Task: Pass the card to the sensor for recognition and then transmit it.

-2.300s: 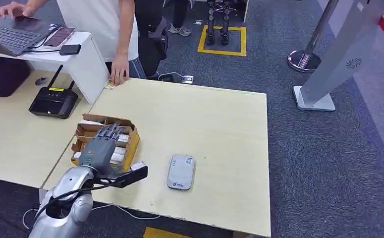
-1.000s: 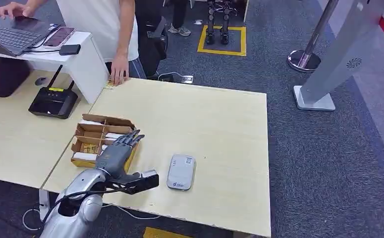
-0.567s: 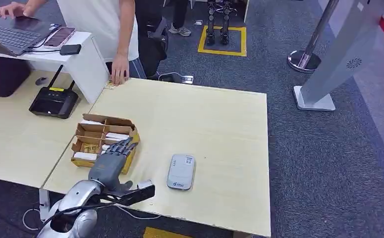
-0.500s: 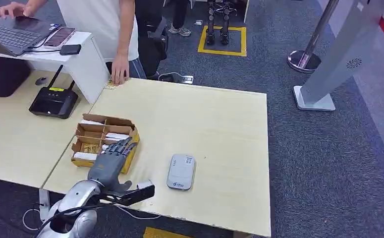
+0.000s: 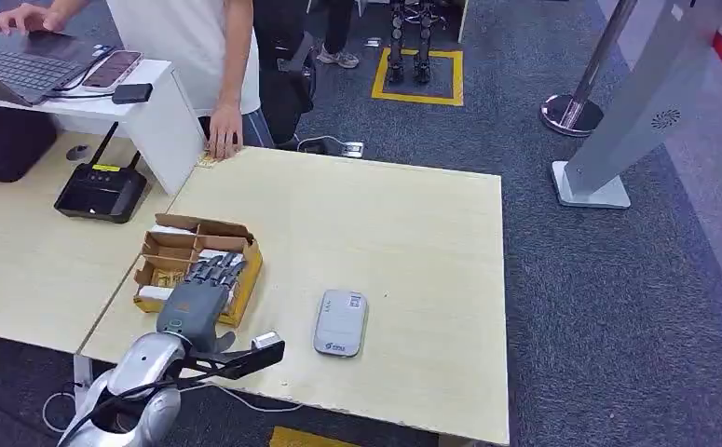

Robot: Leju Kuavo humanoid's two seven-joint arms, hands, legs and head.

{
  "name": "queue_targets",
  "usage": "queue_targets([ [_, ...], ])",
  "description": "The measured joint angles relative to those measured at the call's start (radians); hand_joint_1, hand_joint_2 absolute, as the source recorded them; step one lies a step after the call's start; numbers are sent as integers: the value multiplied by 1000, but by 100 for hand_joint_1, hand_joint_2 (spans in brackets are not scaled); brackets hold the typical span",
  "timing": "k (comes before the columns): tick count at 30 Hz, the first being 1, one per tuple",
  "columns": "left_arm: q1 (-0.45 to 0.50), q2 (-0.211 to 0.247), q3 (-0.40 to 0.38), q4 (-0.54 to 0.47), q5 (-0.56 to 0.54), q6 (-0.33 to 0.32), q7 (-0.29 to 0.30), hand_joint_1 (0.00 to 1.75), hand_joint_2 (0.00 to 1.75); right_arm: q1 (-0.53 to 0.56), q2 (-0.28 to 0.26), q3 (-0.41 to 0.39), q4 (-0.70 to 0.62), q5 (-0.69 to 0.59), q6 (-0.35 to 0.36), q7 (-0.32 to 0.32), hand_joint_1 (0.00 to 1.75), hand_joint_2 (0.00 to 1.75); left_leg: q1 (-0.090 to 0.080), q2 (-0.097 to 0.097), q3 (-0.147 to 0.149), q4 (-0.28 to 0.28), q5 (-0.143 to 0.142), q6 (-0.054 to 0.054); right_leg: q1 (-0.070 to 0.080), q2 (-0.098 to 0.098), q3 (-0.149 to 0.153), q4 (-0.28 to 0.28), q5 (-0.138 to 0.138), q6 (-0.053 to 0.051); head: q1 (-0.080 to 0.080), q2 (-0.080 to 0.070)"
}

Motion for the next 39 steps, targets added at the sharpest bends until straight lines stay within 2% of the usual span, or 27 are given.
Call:
queue_targets([
  [9, -5, -18, 32, 4, -6, 3, -11, 0, 175, 0, 0, 0, -3, 0, -2, 0, 0, 0, 0, 0, 0, 0, 0, 0, 0, 0, 0, 0, 0, 0, 0, 0],
  [27, -21, -37, 178, 12, -8, -3, -28, 0, 175, 0, -5, 3, -4, 3, 0, 1, 0, 0, 0, 0, 0, 0, 0, 0, 0, 0, 0, 0, 0, 0, 0, 0],
  [39, -45, -48, 246, 43, -10, -16, -39, 0, 175, 0, -9, 9, -4, 13, 1, 3, 0, 0, 0, 0, 0, 0, 0, 0, 0, 0, 0, 0, 0, 0, 0, 0],
])
